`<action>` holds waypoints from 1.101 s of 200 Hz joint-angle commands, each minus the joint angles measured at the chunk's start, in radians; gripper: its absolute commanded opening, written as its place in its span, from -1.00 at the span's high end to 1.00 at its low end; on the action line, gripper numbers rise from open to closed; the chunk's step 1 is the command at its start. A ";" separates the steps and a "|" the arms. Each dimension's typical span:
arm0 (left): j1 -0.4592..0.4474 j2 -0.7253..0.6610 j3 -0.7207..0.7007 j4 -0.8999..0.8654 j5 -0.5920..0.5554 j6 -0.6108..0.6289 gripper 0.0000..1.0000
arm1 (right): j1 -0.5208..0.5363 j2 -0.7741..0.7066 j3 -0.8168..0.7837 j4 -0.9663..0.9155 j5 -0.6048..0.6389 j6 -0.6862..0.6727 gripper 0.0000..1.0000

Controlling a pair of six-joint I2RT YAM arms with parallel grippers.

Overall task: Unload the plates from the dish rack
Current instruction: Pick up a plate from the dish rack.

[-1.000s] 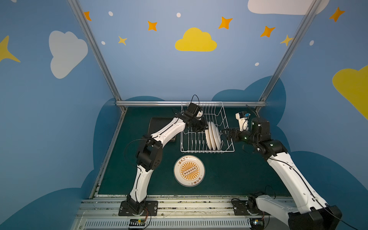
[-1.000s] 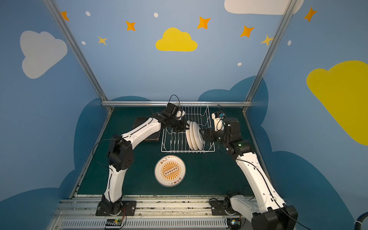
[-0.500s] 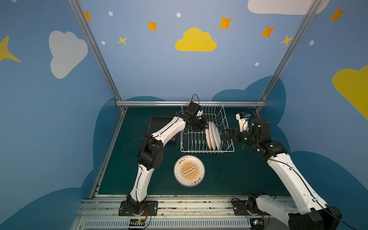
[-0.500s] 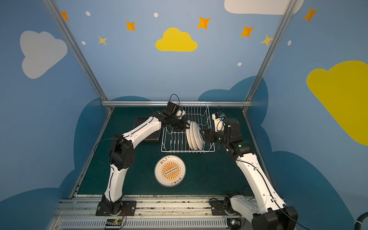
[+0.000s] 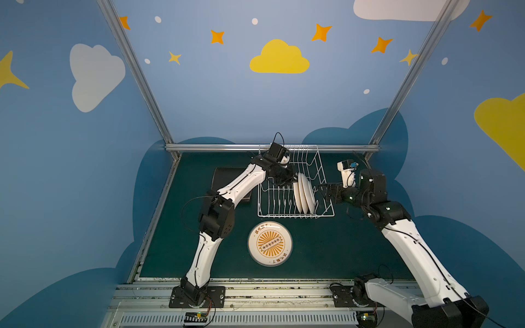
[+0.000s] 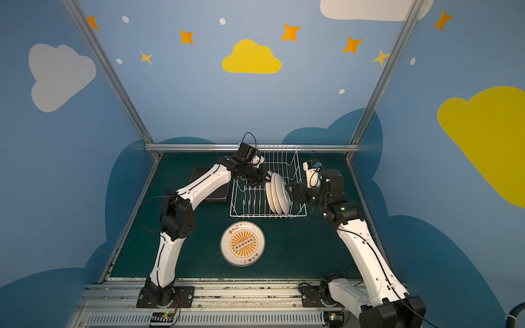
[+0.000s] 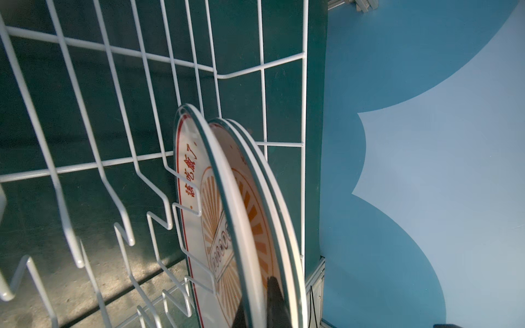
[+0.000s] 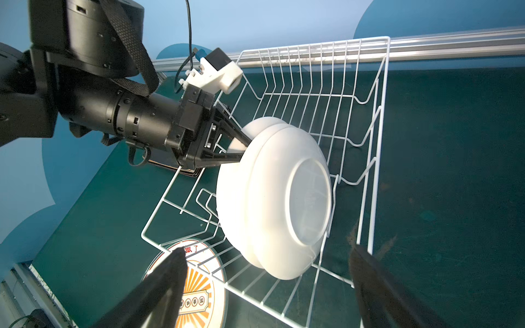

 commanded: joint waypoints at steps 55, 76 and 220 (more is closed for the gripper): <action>0.030 -0.052 0.044 0.001 -0.042 0.089 0.94 | -0.004 -0.018 -0.010 0.021 0.004 -0.008 -0.78; 0.030 -0.069 0.043 -0.001 -0.030 0.082 0.94 | -0.003 -0.018 -0.009 0.021 0.005 -0.010 -0.78; 0.022 -0.222 -0.041 -0.067 -0.070 0.105 0.94 | -0.004 -0.029 -0.001 0.030 0.010 0.002 -0.78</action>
